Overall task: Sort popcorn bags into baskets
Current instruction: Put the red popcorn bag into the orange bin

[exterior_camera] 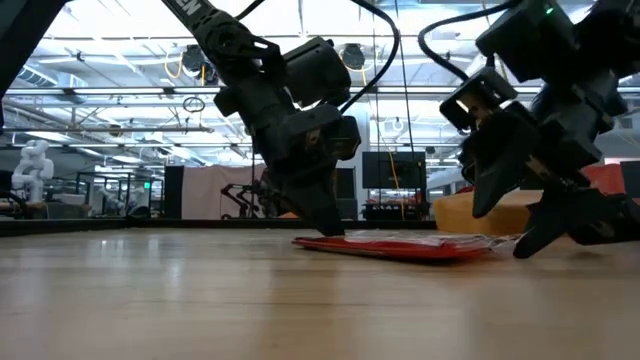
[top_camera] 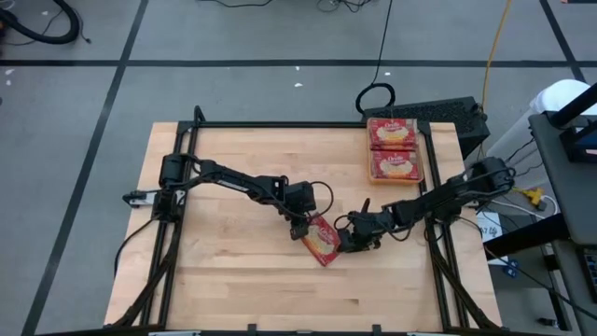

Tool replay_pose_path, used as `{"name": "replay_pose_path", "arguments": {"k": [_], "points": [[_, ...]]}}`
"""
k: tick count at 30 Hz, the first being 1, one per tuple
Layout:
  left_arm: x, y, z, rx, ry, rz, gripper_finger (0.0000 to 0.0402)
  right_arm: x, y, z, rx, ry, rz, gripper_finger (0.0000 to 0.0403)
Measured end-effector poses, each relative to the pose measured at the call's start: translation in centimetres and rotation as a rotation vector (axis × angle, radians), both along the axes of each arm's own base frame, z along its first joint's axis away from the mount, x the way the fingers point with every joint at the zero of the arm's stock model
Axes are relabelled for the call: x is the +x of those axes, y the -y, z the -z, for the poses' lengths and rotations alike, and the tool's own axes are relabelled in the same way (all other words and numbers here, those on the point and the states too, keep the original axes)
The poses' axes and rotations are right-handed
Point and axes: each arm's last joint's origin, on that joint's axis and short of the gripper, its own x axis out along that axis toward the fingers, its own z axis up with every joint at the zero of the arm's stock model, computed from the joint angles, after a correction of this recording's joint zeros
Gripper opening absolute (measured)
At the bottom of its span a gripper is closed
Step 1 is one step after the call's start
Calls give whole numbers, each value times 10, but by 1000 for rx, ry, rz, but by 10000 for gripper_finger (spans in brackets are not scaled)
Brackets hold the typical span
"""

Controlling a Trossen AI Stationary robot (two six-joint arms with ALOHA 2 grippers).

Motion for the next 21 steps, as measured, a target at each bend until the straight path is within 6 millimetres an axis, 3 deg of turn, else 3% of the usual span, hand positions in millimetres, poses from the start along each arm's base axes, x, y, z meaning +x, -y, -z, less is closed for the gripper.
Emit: {"name": "replay_pose_path", "arguments": {"k": [5,8,15,18,21], "points": [[0,0,0,0,0,0,17,2,3,5,-8,-8,7,197],[0,0,0,-3,1,0,17,3,6,5,-47,17,1,173],[-2,-7,-2,-71,-11,0,17,4,12,4,-112,47,-31,22],[-11,-18,-14,-192,-53,-43,17,4,14,-3,-131,93,-30,12],[-21,-32,-48,-265,-19,-103,17,2,16,-18,-140,151,-39,7]]}}
